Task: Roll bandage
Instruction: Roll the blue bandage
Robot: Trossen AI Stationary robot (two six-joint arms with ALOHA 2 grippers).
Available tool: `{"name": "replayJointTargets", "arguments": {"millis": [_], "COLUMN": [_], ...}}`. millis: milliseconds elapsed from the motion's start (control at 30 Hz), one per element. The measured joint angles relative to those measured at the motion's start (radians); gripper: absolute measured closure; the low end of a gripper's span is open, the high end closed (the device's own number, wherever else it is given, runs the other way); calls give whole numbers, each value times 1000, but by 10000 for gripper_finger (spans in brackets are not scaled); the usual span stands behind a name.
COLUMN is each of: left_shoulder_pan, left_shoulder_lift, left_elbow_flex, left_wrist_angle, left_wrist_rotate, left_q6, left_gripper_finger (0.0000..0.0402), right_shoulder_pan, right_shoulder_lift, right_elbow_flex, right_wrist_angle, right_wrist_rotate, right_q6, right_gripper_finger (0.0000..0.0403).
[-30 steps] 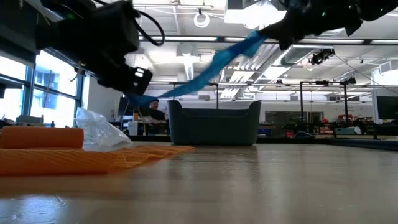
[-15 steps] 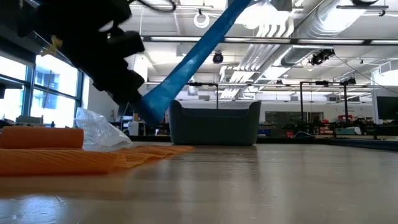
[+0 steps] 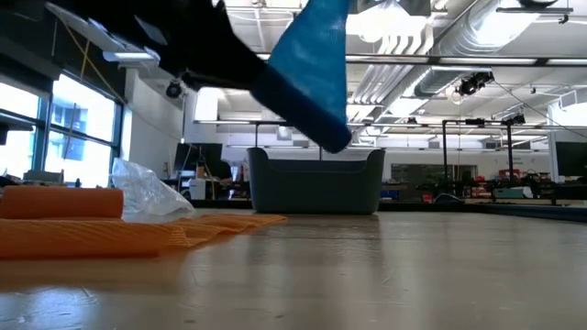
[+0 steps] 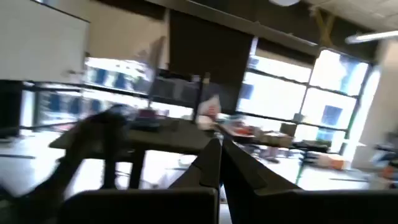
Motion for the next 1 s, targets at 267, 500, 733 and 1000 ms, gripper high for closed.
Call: {"name": "replayJointTargets", "arguments": {"millis": [267, 500, 733, 1000], "left_shoulder_pan": [-96, -198, -274, -336], "left_shoulder_lift": [32, 32, 31, 30], "left_elbow_flex": [120, 209, 303, 360], "left_wrist_angle": [3, -8, -4, 106], "left_wrist_rotate": [35, -19, -64, -86], "left_q6": [35, 87, 113, 220], "left_gripper_finger": [401, 401, 401, 401], "right_shoulder_pan": [-114, -241, -346, -381], "right_shoulder_lift": [220, 350, 458, 576], "right_elbow_flex": [328, 463, 492, 435], "right_wrist_angle": [-251, -315, -332, -401], "right_wrist_rotate": [-109, -210, -349, -416], "right_q6": [69, 138, 165, 104], "right_gripper_finger": [403, 403, 403, 403]}}
